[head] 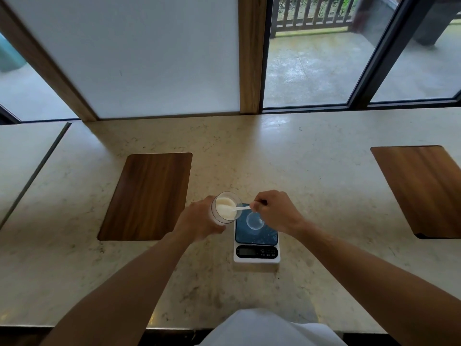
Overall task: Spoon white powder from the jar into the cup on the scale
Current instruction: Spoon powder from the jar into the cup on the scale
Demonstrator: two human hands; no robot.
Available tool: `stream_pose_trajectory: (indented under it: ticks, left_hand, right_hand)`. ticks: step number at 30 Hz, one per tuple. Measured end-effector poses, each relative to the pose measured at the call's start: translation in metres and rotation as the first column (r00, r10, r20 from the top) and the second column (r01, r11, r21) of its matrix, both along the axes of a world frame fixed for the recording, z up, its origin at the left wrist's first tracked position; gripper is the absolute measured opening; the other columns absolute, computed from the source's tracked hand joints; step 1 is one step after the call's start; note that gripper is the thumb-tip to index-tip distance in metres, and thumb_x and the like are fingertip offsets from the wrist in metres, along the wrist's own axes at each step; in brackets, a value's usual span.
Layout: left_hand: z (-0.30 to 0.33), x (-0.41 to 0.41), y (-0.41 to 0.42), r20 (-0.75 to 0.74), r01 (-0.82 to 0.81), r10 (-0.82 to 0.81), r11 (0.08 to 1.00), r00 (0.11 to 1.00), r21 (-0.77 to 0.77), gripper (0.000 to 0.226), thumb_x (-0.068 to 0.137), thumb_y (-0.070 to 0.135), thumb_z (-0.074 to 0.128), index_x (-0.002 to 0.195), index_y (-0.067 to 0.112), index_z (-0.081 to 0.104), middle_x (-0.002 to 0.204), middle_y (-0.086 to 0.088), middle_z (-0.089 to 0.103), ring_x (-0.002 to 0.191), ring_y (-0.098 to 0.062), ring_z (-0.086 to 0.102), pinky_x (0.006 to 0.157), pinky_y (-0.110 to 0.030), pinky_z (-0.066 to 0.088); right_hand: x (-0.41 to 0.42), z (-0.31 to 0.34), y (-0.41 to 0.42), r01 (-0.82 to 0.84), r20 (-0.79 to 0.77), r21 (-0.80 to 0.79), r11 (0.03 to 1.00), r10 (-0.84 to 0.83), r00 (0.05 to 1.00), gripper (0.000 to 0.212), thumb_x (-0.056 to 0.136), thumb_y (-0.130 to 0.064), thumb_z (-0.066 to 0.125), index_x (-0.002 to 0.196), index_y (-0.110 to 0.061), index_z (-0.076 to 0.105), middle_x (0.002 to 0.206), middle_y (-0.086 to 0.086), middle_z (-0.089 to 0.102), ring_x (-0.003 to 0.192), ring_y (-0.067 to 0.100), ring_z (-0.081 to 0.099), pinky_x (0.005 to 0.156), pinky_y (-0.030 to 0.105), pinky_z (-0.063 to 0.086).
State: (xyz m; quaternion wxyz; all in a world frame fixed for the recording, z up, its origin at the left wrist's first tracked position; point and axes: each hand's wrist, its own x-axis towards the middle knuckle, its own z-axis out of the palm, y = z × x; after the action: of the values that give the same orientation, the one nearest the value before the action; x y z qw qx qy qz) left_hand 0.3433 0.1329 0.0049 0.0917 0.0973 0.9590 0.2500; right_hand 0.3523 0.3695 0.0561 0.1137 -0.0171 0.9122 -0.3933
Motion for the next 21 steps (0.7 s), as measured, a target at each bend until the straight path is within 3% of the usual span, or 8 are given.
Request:
stream_pose_trajectory:
  ticks: [5, 13, 17, 21]
  left_hand:
    - [-0.001, 0.000, 0.004, 0.042, -0.047, 0.046, 0.999, 0.998, 0.017, 0.086, 0.057, 0.052, 0.090, 0.131, 0.028, 0.052, 0.117, 0.005, 0.070, 0.090, -0.009, 0.057, 0.078, -0.025, 0.046]
    - [-0.002, 0.003, 0.009, 0.116, -0.059, 0.053, 0.997, 0.992, 0.046, 0.087, 0.059, 0.051, 0.089, 0.134, 0.028, 0.051, 0.119, 0.006, 0.069, 0.093, -0.010, 0.059, 0.080, -0.025, 0.046]
    - [-0.001, 0.005, 0.010, 0.137, -0.078, 0.070, 0.996, 0.988, 0.051, 0.085, 0.058, 0.055, 0.085, 0.131, 0.030, 0.052, 0.116, 0.008, 0.070, 0.093, -0.012, 0.062, 0.079, -0.025, 0.048]
    - [-0.001, 0.006, 0.007, 0.143, -0.108, 0.096, 0.991, 0.985, 0.080, 0.079, 0.060, 0.053, 0.085, 0.130, 0.031, 0.055, 0.114, 0.009, 0.071, 0.095, -0.014, 0.066, 0.082, -0.027, 0.052]
  right_hand:
    - [0.002, 0.004, 0.006, 0.026, 0.000, -0.009, 1.000, -0.026, 1.000, 0.020, 0.093, -0.020, 0.060, 0.078, -0.017, 0.073, 0.066, -0.013, 0.063, 0.056, 0.004, 0.057, 0.046, 0.008, 0.036]
    - [0.003, 0.009, 0.015, 0.041, -0.026, -0.017, 0.999, -0.041, 0.999, 0.022, 0.093, -0.021, 0.060, 0.079, -0.012, 0.074, 0.063, -0.006, 0.064, 0.051, 0.006, 0.052, 0.043, 0.011, 0.038]
    - [0.004, 0.014, 0.020, 0.048, -0.039, -0.020, 0.999, -0.049, 0.998, 0.022, 0.095, -0.021, 0.059, 0.084, -0.010, 0.075, 0.068, -0.003, 0.067, 0.059, 0.012, 0.058, 0.052, 0.020, 0.042]
    - [0.006, 0.019, 0.030, 0.066, -0.057, -0.021, 0.998, -0.067, 0.996, 0.021, 0.095, -0.021, 0.059, 0.082, -0.013, 0.074, 0.062, -0.010, 0.061, 0.053, 0.004, 0.049, 0.047, 0.011, 0.033]
